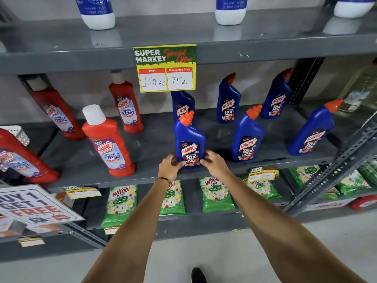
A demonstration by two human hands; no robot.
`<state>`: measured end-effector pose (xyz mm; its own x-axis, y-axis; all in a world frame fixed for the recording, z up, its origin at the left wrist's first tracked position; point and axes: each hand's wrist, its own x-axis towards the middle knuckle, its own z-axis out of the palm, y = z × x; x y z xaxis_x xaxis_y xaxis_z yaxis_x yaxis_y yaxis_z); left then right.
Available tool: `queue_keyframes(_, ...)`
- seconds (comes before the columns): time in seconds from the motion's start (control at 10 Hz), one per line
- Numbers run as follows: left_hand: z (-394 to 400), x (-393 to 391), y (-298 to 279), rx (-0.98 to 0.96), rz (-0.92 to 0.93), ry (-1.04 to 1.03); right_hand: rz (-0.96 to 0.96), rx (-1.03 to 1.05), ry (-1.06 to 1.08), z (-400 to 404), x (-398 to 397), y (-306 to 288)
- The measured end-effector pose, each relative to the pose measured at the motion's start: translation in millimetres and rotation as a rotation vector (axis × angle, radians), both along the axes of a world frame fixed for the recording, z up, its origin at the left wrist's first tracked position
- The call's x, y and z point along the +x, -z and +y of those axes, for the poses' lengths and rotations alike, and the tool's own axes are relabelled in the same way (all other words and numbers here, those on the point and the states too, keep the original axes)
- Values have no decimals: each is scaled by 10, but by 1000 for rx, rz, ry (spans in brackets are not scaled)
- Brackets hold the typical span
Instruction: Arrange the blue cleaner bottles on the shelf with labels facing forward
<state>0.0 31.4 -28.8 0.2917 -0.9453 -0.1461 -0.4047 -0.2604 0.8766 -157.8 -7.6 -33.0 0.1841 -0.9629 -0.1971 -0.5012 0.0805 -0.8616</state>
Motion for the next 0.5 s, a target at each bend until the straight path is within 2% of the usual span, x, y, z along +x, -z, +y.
queue_keyframes(0.3,68,-16,-36,38,-92,1,19,47,9,62,-39,-9)
queue_keyframes(0.4,158,28,-37,42,-185,-22,73,25,6,126,-83,15)
queue_keyframes(0.5,367,9,-126,-36,-387,8,126,-84,19,337,-78,-46)
